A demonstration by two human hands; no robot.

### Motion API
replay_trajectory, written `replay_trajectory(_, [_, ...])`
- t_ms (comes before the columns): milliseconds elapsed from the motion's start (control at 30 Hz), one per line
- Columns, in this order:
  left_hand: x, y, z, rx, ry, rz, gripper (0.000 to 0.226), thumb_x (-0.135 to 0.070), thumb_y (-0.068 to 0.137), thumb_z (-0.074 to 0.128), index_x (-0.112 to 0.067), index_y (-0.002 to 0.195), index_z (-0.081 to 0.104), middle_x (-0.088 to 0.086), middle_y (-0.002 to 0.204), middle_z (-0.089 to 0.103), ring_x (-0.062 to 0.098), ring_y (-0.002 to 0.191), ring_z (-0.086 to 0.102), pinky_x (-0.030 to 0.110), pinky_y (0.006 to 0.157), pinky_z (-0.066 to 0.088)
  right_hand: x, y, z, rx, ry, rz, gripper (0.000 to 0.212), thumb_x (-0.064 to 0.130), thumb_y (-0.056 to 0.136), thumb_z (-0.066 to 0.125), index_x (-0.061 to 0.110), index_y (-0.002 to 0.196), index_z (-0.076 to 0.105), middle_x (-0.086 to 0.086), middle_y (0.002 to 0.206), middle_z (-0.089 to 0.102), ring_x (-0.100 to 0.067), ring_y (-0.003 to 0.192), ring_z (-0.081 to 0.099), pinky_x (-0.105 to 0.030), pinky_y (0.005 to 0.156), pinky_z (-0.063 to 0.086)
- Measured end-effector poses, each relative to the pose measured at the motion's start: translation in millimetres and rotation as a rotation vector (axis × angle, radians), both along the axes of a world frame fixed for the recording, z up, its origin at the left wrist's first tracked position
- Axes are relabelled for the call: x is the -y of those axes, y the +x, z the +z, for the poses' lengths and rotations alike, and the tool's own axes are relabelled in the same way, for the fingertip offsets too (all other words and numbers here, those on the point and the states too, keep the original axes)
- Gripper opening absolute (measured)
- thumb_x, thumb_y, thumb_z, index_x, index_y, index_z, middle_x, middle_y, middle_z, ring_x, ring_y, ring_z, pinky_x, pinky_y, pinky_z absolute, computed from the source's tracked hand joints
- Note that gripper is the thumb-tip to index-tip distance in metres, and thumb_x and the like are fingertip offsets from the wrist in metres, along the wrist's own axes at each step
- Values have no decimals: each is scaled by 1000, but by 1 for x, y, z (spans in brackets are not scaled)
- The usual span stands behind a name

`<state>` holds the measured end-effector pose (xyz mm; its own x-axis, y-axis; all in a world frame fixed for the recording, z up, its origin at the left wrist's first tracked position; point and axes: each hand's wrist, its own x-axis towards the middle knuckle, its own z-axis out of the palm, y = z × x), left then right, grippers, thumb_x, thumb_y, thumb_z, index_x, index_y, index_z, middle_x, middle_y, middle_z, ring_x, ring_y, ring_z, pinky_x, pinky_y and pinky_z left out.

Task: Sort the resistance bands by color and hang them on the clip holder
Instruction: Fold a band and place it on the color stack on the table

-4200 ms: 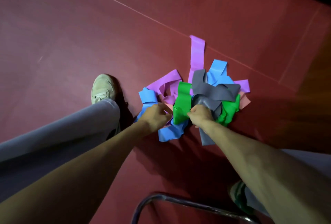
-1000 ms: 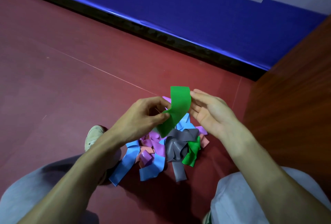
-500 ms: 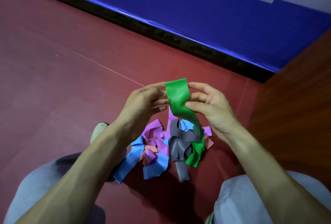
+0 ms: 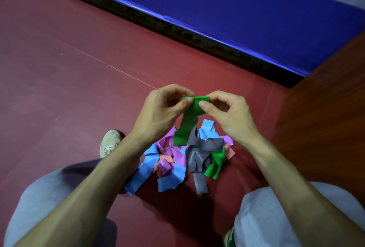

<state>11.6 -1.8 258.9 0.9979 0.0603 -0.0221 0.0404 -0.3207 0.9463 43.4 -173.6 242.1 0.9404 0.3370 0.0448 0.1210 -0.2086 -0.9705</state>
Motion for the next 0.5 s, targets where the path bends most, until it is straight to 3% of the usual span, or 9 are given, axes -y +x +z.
replay_trajectory(33, [0, 0, 0, 1, 3, 2, 9, -13, 89, 65, -21, 92, 69, 5, 79, 71, 21, 76, 66, 38, 73, 55, 0, 0, 0, 24, 3, -16, 15, 8, 86, 69, 21, 79, 69, 14, 70, 67, 2, 69, 59, -14, 68, 46])
replay_trajectory(100, [1, 0, -2, -15, -51, 6, 14, -14, 89, 66, -19, 101, 66, -6, 72, 67, 7, 70, 62, 26, 68, 51, -1, 1, 2, 51, 34, -36, 18, 5, 85, 69, 22, 79, 69, 17, 69, 68, 5, 68, 60, -11, 68, 45])
replay_trajectory(200, [0, 1, -3, -100, -173, -64, 30, -14, 85, 70, -20, 113, 60, -5, 96, 71, 6, 92, 67, 23, 85, 50, -1, 3, 6, 68, 92, -59, 25, 1, 84, 68, 26, 79, 67, 22, 67, 67, 7, 66, 60, -11, 67, 47])
replay_trajectory(267, [-1, 2, -8, -133, -92, -148, 38, -15, 82, 72, -21, 116, 59, -7, 111, 68, 3, 107, 62, 23, 98, 44, -1, 4, 9, 45, 157, -76, 25, -1, 84, 67, 23, 78, 65, 22, 65, 67, 7, 63, 59, -11, 65, 48])
replay_trajectory(333, [2, 2, -13, -189, -8, -229, 33, -10, 84, 70, -20, 113, 60, -10, 111, 67, -3, 106, 60, 16, 98, 42, 2, 5, 11, 12, 235, -109, 23, -3, 84, 66, 19, 78, 65, 19, 64, 67, 6, 62, 60, -12, 63, 49])
replay_trajectory(367, [4, 2, -16, -219, 11, -259, 27, -8, 85, 69, -18, 109, 62, -9, 108, 68, -3, 104, 62, 17, 97, 45, 3, 6, 11, -7, 274, -127, 20, -1, 84, 66, 18, 79, 66, 17, 65, 68, 4, 63, 61, -13, 64, 50])
replay_trajectory(500, [11, 2, -25, -269, 56, -277, 11, -9, 86, 68, -7, 97, 66, 2, 98, 71, 7, 93, 67, 44, 88, 54, 12, 13, 15, -125, 467, -184, 8, 13, 81, 69, 19, 77, 72, 4, 74, 71, -9, 69, 65, -23, 65, 53])
